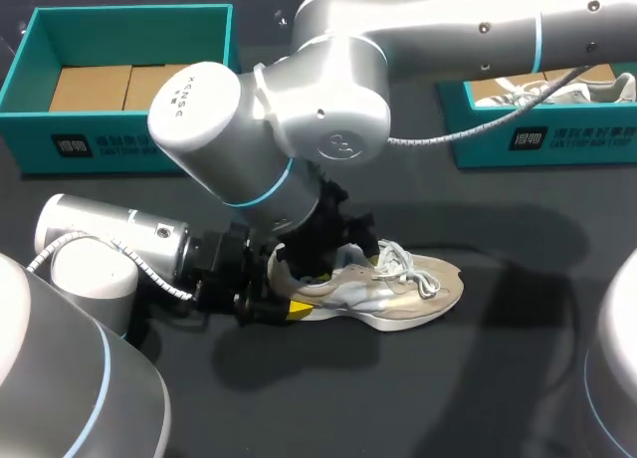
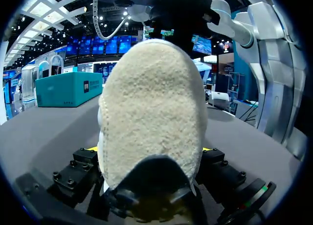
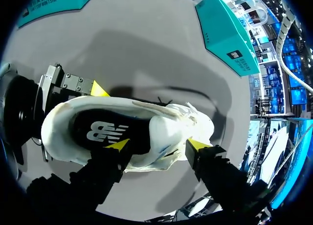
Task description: Take the shoe out of the shoebox, open the shoe tongue, remove and reinsert the insole, then place the shoe into the shoebox
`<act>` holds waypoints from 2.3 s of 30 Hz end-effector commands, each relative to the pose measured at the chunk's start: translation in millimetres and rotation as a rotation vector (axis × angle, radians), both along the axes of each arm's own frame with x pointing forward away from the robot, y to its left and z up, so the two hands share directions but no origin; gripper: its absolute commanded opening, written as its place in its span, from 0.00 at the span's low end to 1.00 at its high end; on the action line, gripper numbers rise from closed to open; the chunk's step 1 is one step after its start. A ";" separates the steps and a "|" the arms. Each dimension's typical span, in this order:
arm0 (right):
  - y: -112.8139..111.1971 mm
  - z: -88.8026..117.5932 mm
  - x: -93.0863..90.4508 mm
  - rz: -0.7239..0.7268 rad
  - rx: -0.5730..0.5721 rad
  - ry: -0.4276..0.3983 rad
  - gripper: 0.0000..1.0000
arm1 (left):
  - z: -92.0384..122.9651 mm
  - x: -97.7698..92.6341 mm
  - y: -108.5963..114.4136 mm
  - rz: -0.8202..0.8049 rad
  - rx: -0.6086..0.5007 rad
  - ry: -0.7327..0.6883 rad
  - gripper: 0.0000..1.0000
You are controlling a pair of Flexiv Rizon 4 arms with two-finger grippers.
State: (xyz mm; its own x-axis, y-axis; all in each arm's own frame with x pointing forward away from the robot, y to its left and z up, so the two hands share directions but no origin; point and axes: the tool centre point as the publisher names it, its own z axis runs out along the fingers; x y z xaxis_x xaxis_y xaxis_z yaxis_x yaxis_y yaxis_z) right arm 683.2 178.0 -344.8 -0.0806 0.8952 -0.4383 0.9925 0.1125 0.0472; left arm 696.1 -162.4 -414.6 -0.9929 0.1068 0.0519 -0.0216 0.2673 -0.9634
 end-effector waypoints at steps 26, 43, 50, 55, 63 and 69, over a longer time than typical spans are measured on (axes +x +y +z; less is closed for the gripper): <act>-43.2 46.1 14.2 -0.432 0.224 -0.019 0.00 | -2.5 0.4 -3.5 0.001 0.001 0.000 0.00; -46.7 49.2 13.1 -0.447 0.220 -0.001 0.00 | -2.5 0.4 -3.5 0.001 0.001 0.000 0.00; -78.1 46.3 4.8 -0.415 0.236 -0.009 0.00 | -2.5 0.4 -3.5 0.001 0.001 0.000 0.00; -94.4 38.8 6.7 -0.421 0.197 0.003 0.00 | -2.5 0.4 -3.5 0.001 0.001 0.000 0.00; -111.5 29.4 11.6 -0.410 0.194 0.004 0.00 | -2.5 0.4 -3.5 0.001 0.001 0.000 0.00; -121.3 17.5 15.3 -0.409 0.166 0.006 0.00 | -2.5 0.4 -3.5 0.001 0.001 0.000 0.00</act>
State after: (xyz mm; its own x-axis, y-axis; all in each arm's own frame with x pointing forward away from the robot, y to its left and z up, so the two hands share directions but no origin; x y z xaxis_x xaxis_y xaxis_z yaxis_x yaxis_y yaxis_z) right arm 697.7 60.1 -320.4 0.2923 0.9121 -0.2876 0.9543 -0.2977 0.0258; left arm 696.3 -163.4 -414.2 -0.9930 0.1064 0.0520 -0.0219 0.2668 -0.9635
